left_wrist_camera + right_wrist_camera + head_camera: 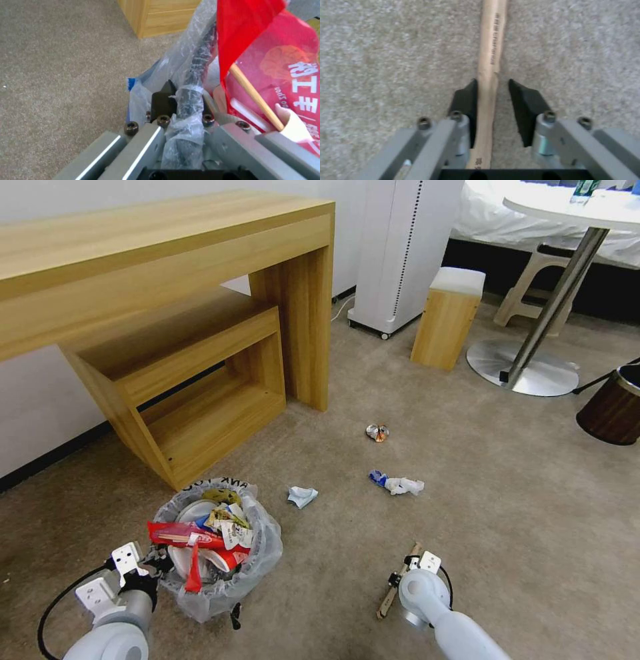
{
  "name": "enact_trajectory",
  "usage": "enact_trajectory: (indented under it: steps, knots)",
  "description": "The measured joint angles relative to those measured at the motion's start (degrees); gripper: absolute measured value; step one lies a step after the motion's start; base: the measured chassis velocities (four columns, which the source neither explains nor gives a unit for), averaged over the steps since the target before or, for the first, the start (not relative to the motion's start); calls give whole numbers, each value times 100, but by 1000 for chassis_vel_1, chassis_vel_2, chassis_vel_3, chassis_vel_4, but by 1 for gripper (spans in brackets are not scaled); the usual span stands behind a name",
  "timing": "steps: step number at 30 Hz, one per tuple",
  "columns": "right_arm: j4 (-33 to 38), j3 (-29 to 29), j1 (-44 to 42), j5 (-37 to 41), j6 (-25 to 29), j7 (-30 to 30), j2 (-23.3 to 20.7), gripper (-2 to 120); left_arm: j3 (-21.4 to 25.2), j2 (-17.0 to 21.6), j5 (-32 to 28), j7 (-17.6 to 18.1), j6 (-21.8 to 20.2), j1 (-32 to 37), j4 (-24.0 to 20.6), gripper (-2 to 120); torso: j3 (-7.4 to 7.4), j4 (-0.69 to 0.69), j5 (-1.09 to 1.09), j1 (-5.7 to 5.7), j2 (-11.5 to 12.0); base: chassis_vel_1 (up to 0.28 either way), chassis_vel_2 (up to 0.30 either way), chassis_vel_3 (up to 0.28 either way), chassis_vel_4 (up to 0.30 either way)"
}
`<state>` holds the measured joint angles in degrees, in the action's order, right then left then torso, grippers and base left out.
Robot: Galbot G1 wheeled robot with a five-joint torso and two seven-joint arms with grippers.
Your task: Pick up the trash bin and place the garbage on the floor into it.
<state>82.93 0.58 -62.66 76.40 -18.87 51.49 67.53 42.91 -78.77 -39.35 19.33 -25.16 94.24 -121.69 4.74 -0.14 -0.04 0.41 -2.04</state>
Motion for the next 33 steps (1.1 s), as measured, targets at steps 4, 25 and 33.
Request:
enact_trajectory:
  steps: [4,25,33]
  knots:
    - [-36,-10,-53,-144,34,-53,-18,20,-10,-6,2,-12,14,32,-20,1,0,1,0,0,0,0,0,0,0]
    - [171,-40,-218,-562,137,-273,-274,0,-6,-52,38,-25,49,-9,13,1,0,1,3,0,0,0,0,0,0]
    - [891,-49,-126,-1100,903,-1047,-894,0,20,-16,13,-17,37,-21,16,1,0,-1,1,0,0,0,0,0,0]
